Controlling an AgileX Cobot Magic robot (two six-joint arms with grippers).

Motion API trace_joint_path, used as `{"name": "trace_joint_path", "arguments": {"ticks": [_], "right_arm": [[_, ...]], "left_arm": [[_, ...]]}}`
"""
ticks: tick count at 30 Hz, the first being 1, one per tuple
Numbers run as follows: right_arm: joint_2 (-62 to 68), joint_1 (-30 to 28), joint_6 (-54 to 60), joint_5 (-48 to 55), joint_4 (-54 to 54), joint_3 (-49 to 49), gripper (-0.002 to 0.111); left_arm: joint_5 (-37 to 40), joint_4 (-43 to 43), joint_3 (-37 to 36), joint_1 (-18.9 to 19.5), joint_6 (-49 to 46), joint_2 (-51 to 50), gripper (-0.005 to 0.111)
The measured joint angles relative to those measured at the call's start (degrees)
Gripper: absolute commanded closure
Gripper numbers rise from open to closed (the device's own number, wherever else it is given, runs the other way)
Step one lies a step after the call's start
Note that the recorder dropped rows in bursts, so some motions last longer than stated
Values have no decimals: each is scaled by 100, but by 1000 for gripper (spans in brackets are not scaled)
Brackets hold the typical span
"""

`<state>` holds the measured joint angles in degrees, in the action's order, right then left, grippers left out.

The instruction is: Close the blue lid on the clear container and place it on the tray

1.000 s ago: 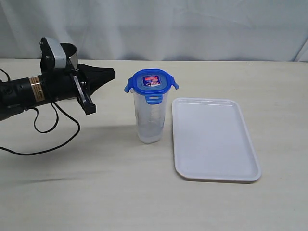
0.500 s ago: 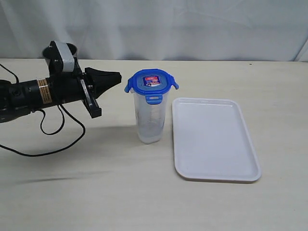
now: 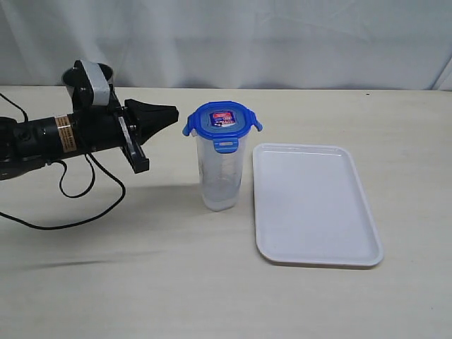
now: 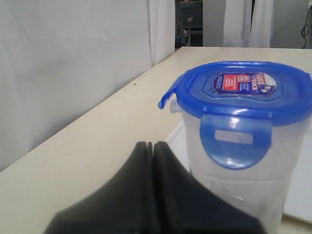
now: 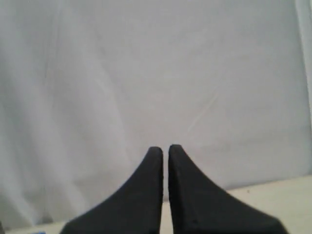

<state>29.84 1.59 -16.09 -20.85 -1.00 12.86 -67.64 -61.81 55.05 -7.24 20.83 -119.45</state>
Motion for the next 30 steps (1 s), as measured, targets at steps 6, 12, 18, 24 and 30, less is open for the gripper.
{"name": "trace_joint_path", "arguments": {"ticks": [6,12,18,24,30], "right_arm": [[2401,486,-230,92,-1117,806,104],[4636,265,-3322,-1088,-5352,1976,104],[6098,-784,-3702,-3489,-7099,2518,104],[6859,-793,-2968,-4658,-7488,2579,104],[7053,-793,-2738,-4821,-7869,2587,104]], "left_arm": [[0,0,0,0,0,0,107],[179,0,4,0,0,0,107],[201,0,4,0,0,0,107],[201,-151,4,0,0,0,107],[201,-164,4,-119,0,0,107]]}}
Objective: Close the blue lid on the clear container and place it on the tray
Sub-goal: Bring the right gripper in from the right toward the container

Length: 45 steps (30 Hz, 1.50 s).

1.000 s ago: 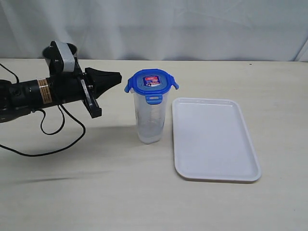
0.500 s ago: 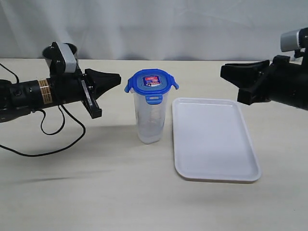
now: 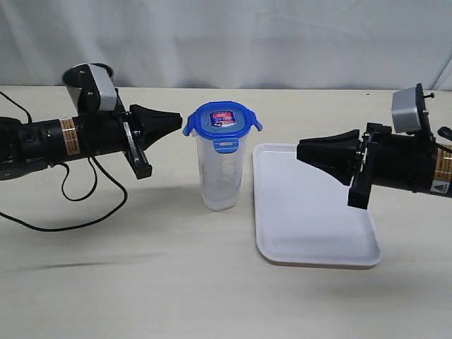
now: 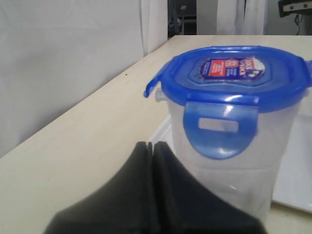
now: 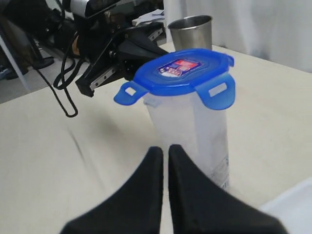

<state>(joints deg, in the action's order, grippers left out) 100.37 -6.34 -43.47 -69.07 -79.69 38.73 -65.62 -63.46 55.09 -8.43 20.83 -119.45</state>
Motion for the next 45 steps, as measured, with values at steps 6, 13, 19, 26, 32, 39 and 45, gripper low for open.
{"name": "trace_joint_path", "arguments": {"ticks": [6,13,19,26,32,39,45], "right_arm": [[77,78,19,-9,-255,14,104],[77,639,-953,740,-453,528,104],[77,652,-1107,506,-611,686,104],[77,652,-1110,506,-664,686,104],[77,652,-1110,584,-562,686,104],[77,652,-1110,878,-387,686,104],[77,652,-1110,890,-366,686,104]], "left_arm": [[0,54,0,-98,-57,0,107],[0,77,0,-98,-96,0,107],[-46,123,76,-98,-119,0,107],[-261,47,100,-98,-141,0,107],[-261,-239,100,-98,-141,0,107],[-261,-310,100,-98,-141,0,107],[-75,-287,100,-87,-141,0,107]]}}
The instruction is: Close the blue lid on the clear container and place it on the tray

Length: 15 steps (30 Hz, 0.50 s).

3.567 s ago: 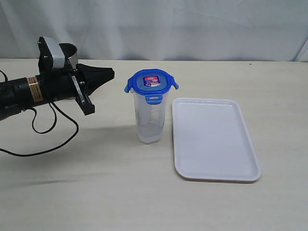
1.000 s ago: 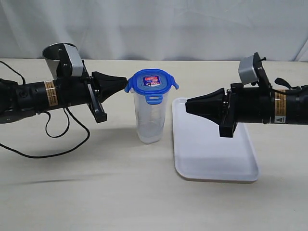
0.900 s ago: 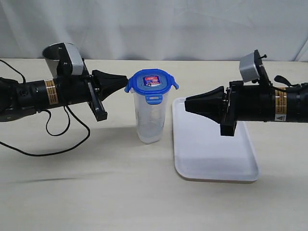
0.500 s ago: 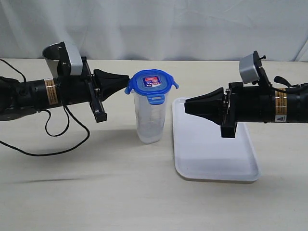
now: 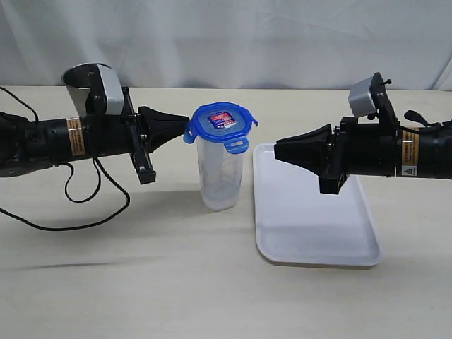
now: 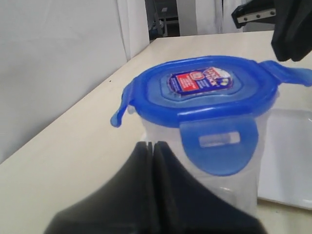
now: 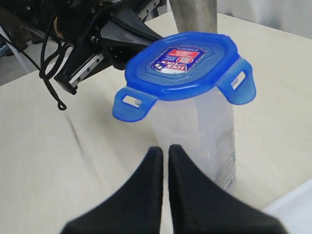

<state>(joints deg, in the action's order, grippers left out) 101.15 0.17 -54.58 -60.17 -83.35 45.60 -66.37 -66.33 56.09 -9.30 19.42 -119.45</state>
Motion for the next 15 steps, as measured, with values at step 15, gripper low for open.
{"name": "trace_joint_path", "arguments": {"ticks": [15], "right_arm": [[0,0,0,21,0,0,104]], "left_arm": [[-188,-380,-392,841,326,0,107]]}}
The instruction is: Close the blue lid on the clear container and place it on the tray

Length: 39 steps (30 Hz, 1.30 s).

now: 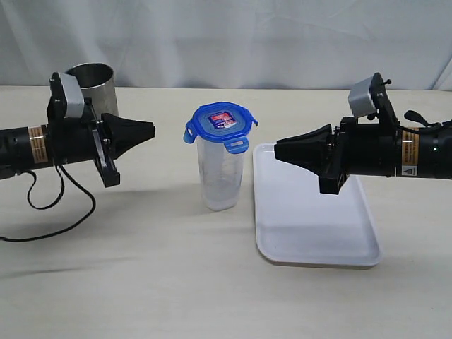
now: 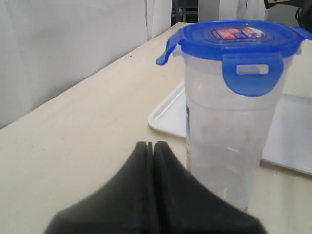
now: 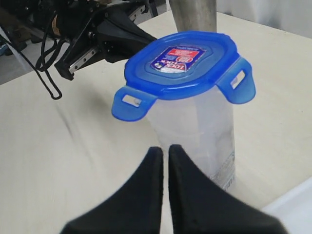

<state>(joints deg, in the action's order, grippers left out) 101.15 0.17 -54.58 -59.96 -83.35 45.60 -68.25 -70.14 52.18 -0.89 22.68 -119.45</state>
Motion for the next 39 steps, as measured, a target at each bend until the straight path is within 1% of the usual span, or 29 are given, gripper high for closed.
{"name": "trace_joint_path", "arguments": {"ticks": [3,7,14,17,18,20,22,24,25,27,30,34,39], "right_arm": [[0,0,0,0,0,0,104],[0,0,0,0,0,0,104],[0,0,0,0,-11,0,104],[0,0,0,4,-49,0,104],[0,0,0,14,-71,0,104],[0,0,-11,52,-94,0,104],[0,0,-11,93,-107,0,104],[0,0,-11,132,-107,0,104],[0,0,-11,147,-107,0,104],[0,0,-11,162,-107,0,104],[0,0,-24,176,-107,0,104],[0,0,-24,176,-107,0,104],[0,0,-32,185,-107,0,104]], "left_arm": [[0,191,-253,0,-166,0,107],[0,461,-526,-109,-400,0,107],[-13,328,-585,-439,-482,-54,106],[-37,328,-585,-564,-585,-237,92],[-52,328,-585,-581,-665,-321,84],[-75,338,-572,-603,-818,-472,63],[-78,338,-512,-603,-874,-571,36],[-78,403,-472,-625,-905,-605,18],[-82,467,-429,-666,-905,-633,16],[-82,630,-423,-749,-905,-667,17],[7,918,-324,-1010,-905,-691,17],[259,1015,-92,-1373,-905,-691,17],[487,1151,134,-1584,-905,-691,17]]}}
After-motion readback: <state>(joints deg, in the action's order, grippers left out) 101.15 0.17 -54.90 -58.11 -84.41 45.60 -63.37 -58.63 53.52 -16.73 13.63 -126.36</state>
